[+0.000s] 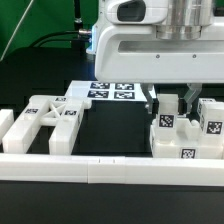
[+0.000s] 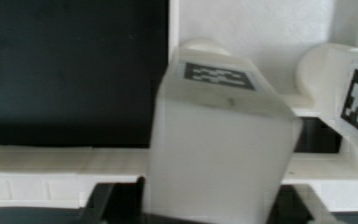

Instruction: Assemble chair

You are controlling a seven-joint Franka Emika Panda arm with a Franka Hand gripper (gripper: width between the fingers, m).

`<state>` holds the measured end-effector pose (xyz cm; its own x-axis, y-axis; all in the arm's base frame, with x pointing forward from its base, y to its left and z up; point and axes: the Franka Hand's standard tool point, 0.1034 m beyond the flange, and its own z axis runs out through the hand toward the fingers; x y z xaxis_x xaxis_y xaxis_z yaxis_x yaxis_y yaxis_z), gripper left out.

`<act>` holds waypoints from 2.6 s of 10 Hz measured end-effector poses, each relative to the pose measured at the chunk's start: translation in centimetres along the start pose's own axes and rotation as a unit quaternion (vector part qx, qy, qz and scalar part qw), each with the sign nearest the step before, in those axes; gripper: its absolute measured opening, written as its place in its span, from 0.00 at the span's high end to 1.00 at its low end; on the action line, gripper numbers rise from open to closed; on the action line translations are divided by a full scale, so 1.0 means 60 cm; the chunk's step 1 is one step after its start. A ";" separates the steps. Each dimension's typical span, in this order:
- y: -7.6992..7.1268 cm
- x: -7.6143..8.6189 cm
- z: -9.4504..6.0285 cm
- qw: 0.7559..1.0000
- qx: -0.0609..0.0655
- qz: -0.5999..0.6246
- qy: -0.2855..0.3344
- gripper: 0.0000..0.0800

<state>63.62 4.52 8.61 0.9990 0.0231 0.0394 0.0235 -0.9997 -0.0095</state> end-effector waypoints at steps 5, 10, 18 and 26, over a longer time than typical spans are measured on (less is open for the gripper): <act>-0.002 0.000 0.000 0.997 0.000 0.075 0.001 0.64; 0.009 -0.004 -0.001 0.955 0.001 0.296 0.025 0.64; 0.010 -0.006 0.000 0.828 0.043 0.557 0.038 0.64; 0.006 0.000 -0.003 0.954 0.031 0.295 0.036 0.19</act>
Offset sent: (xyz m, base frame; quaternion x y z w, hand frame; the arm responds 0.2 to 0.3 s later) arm 0.0000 0.0000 0.0000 0.0000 0.0000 0.0650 0.9979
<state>63.60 4.13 8.81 0.8333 -0.5472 0.0784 -0.5383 -0.8355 -0.1100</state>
